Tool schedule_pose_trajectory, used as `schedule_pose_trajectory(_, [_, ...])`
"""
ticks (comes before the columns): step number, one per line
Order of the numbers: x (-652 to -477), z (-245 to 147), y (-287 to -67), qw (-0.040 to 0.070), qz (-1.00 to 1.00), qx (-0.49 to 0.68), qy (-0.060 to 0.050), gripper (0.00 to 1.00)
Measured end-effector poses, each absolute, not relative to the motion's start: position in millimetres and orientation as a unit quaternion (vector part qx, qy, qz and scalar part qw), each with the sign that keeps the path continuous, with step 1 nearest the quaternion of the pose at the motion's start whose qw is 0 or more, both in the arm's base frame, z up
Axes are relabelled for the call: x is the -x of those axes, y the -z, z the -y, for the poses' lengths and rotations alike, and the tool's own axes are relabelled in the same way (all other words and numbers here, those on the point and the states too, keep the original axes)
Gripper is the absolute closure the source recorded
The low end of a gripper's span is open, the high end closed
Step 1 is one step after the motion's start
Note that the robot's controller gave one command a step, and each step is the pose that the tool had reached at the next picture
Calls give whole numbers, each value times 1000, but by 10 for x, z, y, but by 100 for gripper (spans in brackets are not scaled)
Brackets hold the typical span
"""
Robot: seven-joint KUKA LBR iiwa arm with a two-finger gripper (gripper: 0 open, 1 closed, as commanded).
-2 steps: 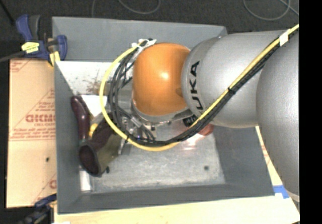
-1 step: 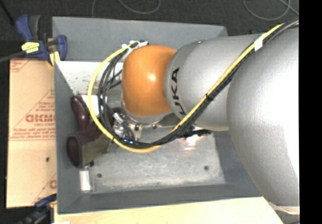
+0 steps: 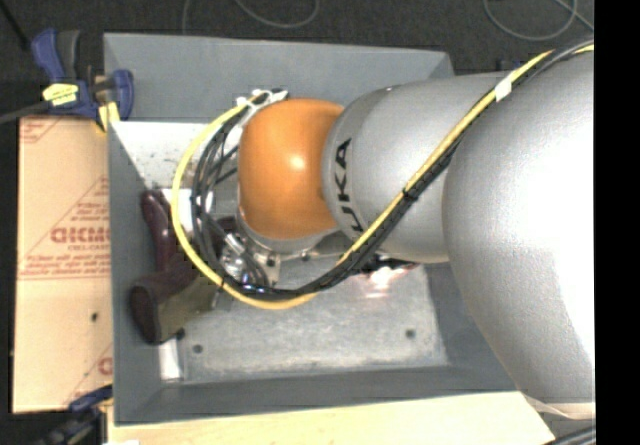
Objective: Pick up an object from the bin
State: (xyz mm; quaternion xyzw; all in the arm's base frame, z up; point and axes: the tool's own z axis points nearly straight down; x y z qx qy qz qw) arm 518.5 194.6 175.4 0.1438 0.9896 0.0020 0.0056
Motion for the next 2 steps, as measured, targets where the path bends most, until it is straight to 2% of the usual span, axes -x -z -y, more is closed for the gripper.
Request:
schedule_pose_trajectory(1, [-5396,-2109,-1767,8,-1000,23,-1,100])
schedule_pose_trajectory(2, [-5215,-2199,-1987,6,-999,48,-1,100])
